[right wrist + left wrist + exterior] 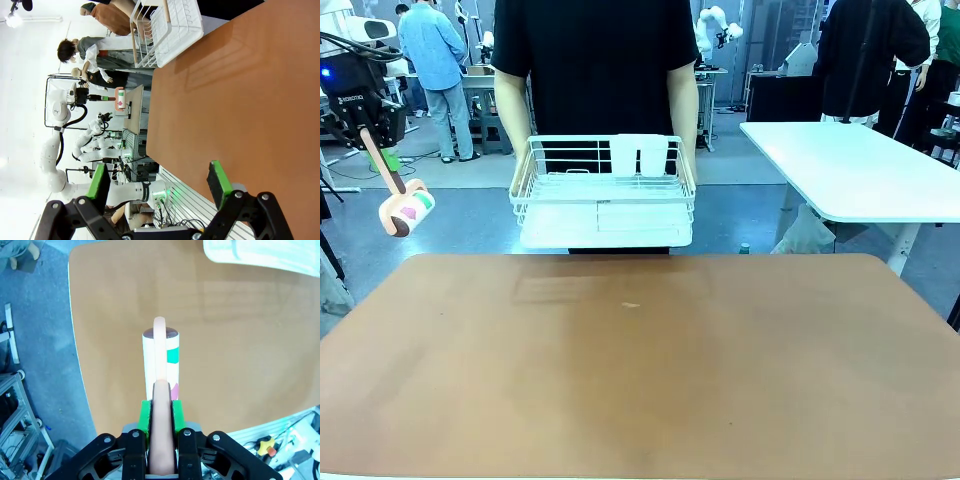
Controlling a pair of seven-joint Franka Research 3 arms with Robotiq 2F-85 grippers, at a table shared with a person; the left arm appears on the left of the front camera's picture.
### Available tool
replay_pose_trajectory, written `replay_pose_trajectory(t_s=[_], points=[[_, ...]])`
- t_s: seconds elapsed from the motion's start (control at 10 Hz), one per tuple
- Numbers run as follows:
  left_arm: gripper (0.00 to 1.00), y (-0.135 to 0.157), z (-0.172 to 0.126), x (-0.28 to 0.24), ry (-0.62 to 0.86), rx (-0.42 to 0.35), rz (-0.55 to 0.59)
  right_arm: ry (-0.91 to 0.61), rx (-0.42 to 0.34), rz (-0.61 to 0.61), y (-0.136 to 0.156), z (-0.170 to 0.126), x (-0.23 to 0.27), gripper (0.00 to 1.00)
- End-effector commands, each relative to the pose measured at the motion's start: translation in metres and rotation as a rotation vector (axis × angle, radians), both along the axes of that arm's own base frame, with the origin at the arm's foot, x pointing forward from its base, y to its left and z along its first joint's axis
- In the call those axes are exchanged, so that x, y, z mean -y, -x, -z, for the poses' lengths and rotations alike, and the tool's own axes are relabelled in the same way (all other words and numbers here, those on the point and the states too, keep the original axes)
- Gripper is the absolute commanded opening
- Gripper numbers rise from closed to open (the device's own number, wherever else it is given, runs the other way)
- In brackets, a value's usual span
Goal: Clean the table.
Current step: Place the Lint Roller down when the Dish drying rack is positioned in the middle of the table.
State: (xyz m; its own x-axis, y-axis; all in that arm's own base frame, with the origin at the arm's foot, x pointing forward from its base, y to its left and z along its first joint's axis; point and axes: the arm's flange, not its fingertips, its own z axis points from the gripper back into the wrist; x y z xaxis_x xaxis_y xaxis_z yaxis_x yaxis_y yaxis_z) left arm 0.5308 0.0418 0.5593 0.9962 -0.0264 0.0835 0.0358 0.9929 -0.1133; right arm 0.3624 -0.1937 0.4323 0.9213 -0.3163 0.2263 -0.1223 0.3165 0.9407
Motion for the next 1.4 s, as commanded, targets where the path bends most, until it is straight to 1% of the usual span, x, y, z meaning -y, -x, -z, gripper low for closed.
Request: replay_pose_trajectory(t_s=[0.0, 1.3], points=[[0.21, 0.0010, -0.0042, -0.0023, -0.011, -0.002, -0.001, -0.014, 0.013, -0.002, 0.0002, -0.0038, -0.0003, 1.00], [0.21, 0.0010, -0.0042, -0.0023, -0.011, -0.002, -0.001, -0.014, 0.013, -0.002, 0.0002, -0.0038, -0.0003, 1.00]])
